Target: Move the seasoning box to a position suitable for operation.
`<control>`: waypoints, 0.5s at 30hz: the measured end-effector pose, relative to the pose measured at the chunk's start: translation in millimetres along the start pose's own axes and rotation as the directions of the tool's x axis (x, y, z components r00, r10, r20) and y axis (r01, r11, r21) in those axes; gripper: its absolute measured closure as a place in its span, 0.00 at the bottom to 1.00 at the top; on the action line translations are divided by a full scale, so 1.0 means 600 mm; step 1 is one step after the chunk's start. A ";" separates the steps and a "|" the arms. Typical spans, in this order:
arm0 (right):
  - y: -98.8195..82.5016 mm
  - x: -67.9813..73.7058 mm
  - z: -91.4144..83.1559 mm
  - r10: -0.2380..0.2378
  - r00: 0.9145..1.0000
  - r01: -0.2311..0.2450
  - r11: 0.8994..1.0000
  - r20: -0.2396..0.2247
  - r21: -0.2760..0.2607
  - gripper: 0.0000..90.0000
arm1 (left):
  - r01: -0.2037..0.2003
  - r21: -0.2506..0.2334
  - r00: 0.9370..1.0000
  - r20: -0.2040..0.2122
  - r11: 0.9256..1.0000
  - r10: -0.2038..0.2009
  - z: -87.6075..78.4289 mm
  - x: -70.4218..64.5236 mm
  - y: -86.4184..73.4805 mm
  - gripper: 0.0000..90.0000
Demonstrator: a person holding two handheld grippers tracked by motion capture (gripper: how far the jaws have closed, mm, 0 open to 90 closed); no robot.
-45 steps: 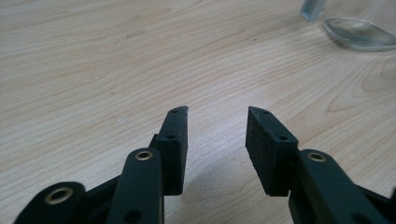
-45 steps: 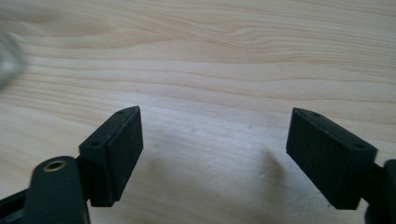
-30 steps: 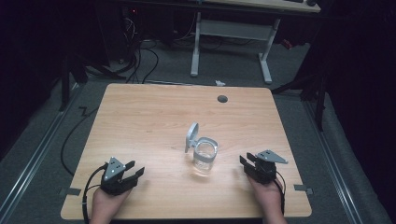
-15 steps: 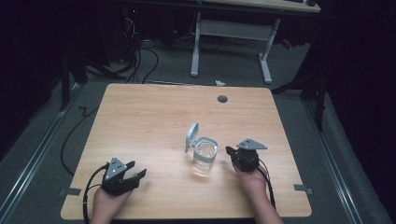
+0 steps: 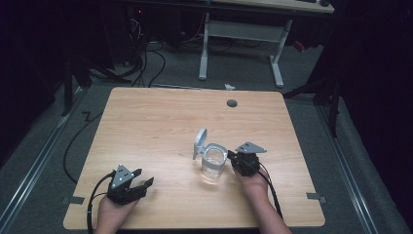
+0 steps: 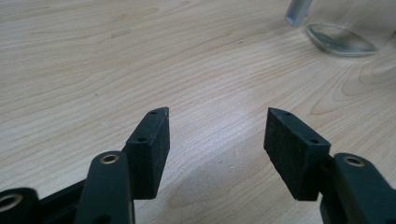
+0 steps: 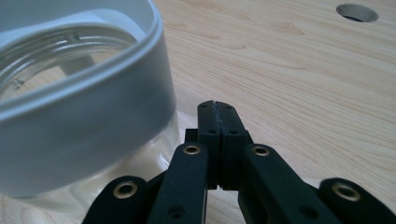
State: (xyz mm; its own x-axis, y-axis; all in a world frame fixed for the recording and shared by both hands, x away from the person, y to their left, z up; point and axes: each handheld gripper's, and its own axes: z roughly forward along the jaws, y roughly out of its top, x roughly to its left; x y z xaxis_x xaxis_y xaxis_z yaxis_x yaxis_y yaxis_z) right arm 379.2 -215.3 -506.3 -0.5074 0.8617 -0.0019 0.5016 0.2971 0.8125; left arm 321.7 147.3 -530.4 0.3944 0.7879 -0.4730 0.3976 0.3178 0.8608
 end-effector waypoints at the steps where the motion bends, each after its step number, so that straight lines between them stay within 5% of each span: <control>1: 0.000 0.001 0.000 -0.006 1.000 0.006 1.000 -0.002 -0.003 1.00 | -0.001 0.002 1.000 0.000 1.000 0.001 0.000 0.000 0.000 0.46; 15: -0.007 0.019 -0.023 -0.035 0.999 0.035 0.999 -0.021 -0.027 1.00 | -0.002 0.004 1.000 0.004 1.000 0.002 0.002 -0.005 -0.003 0.46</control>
State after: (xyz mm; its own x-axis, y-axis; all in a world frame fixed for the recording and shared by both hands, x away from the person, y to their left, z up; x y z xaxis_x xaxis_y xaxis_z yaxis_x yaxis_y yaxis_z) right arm 361.7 -212.6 -501.4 -0.5397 0.8417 -0.0183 0.4647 0.3159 0.8272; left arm 321.0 144.0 -530.7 0.3980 0.7865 -0.4722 0.4003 0.3142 0.8608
